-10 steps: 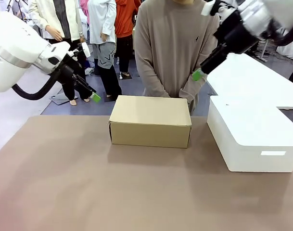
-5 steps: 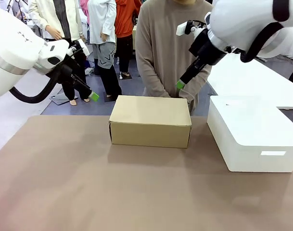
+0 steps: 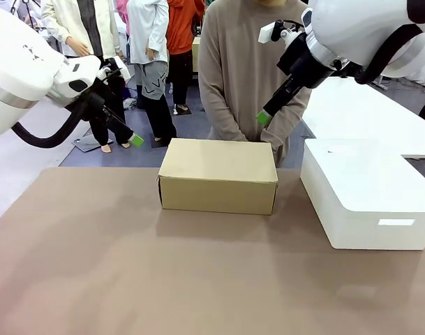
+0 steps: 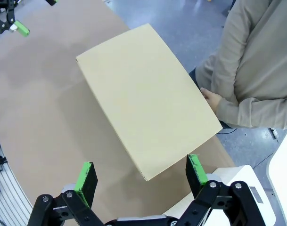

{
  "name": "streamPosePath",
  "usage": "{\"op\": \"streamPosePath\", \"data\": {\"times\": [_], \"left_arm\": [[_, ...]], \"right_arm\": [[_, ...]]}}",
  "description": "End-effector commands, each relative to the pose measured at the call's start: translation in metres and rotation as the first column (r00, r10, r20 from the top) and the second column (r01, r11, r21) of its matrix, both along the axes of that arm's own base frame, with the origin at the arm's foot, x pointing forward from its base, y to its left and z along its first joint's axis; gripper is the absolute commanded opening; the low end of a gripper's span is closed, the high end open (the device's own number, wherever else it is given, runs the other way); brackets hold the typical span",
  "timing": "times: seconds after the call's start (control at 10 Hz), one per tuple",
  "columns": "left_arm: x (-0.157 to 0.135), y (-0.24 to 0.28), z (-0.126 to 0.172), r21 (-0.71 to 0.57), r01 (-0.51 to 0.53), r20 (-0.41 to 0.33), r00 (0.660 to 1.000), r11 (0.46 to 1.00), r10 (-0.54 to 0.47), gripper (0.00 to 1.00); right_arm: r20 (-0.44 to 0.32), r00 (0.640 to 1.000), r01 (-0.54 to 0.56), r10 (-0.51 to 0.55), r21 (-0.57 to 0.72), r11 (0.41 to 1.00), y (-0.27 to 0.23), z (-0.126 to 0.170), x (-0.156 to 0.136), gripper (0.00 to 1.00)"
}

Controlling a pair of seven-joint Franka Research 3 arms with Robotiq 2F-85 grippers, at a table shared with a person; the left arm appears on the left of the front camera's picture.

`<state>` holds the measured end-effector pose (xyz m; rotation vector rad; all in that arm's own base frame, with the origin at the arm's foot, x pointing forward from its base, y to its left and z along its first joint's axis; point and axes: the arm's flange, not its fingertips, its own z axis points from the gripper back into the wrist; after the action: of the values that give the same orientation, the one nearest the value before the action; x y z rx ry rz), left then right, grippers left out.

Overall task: Pack the shoes into the box.
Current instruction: Press down on the lid of the Shoes Box.

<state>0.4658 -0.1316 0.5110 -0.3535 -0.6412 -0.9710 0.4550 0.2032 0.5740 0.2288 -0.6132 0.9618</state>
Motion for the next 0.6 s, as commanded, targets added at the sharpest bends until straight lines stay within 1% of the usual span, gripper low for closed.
{"op": "streamPosePath", "data": {"times": [0.0, 0.1, 0.2, 0.3, 0.4, 0.5], "left_arm": [[0.002, 0.002, -0.001, 0.002, 0.000, 0.008, 1.000, 1.000, 0.000, 1.00], [0.002, 0.002, -0.001, 0.002, 0.000, 0.008, 1.000, 1.000, 0.000, 1.00], [0.002, 0.002, -0.001, 0.002, 0.000, 0.008, 1.000, 1.000, 0.000, 1.00], [0.002, 0.002, -0.001, 0.002, 0.000, 0.008, 1.000, 1.000, 0.000, 1.00], [0.002, 0.002, -0.001, 0.002, 0.000, 0.008, 1.000, 1.000, 0.000, 1.00], [0.002, 0.002, -0.001, 0.002, 0.000, 0.008, 1.000, 1.000, 0.000, 1.00]], "right_arm": [[0.001, 1.000, 0.000, 0.000, 0.000, 1.000, 0.000, 0.000, 0.000, 0.94], [-0.003, 0.997, 0.071, -0.071, 0.035, 0.997, 0.003, 0.013, -0.005, 0.74], [-0.017, 0.993, 0.117, -0.116, 0.062, 0.991, 0.012, 0.019, 0.002, 0.55], [-0.037, 0.986, 0.166, -0.164, 0.082, 0.983, 0.025, 0.020, 0.016, 0.35], [-0.075, 0.977, 0.205, -0.199, 0.088, 0.975, 0.036, 0.015, 0.032, 0.15], [-0.113, 0.966, 0.242, -0.233, 0.074, 0.967, 0.049, 0.008, 0.044, 0.00]]}}
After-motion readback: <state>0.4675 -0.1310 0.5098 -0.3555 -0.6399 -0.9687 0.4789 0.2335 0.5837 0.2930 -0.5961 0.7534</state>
